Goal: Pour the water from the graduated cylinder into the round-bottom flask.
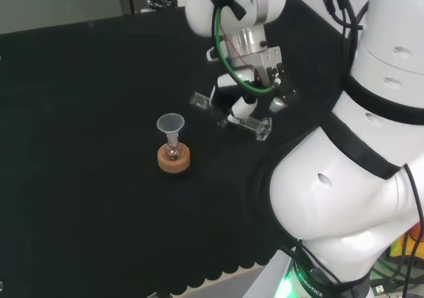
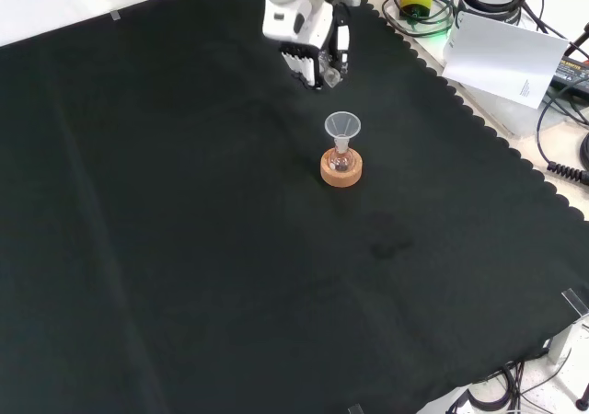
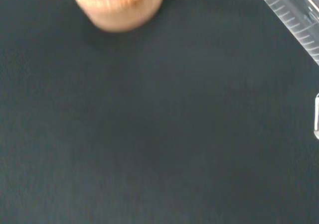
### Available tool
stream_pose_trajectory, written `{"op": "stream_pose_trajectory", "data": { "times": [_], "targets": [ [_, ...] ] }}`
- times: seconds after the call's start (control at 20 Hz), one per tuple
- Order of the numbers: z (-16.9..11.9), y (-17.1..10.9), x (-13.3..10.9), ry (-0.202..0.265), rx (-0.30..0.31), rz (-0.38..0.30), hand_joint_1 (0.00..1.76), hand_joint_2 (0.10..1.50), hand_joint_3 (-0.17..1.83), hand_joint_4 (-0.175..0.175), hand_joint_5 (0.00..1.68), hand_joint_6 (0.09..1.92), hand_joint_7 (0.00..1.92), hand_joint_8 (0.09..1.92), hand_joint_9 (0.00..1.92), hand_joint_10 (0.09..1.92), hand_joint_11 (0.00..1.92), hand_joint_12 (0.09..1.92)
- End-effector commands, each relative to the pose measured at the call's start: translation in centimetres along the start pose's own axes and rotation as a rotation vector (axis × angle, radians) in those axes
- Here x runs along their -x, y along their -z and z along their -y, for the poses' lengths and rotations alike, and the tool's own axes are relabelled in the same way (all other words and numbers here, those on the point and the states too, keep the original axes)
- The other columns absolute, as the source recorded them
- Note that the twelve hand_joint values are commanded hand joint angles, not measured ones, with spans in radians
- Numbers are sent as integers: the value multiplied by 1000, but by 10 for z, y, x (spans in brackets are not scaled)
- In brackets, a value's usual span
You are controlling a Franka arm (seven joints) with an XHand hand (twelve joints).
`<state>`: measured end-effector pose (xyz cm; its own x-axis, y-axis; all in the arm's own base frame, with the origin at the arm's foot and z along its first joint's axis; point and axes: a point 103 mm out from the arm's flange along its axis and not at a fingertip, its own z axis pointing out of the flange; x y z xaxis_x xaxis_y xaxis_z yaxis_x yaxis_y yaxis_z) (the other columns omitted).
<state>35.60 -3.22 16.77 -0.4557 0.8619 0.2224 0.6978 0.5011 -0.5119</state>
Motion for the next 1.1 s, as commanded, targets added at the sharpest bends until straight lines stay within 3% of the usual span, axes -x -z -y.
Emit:
{"op": "stream_pose_trajectory", "data": {
  "times": [0.05,0.45,1.1],
  "targets": [
    [5,-9,0,-17,-118,35,1156,1124,-51,-157,1027,950,1304,269,1451,87,1354,679],
    [11,3,-7,-9,-125,61,1156,1124,-52,-157,1027,949,1306,265,1453,87,1355,679],
    [-6,18,-17,-49,-247,98,1155,1125,-54,-154,1028,948,1310,259,1455,87,1358,678]
  ]
}}
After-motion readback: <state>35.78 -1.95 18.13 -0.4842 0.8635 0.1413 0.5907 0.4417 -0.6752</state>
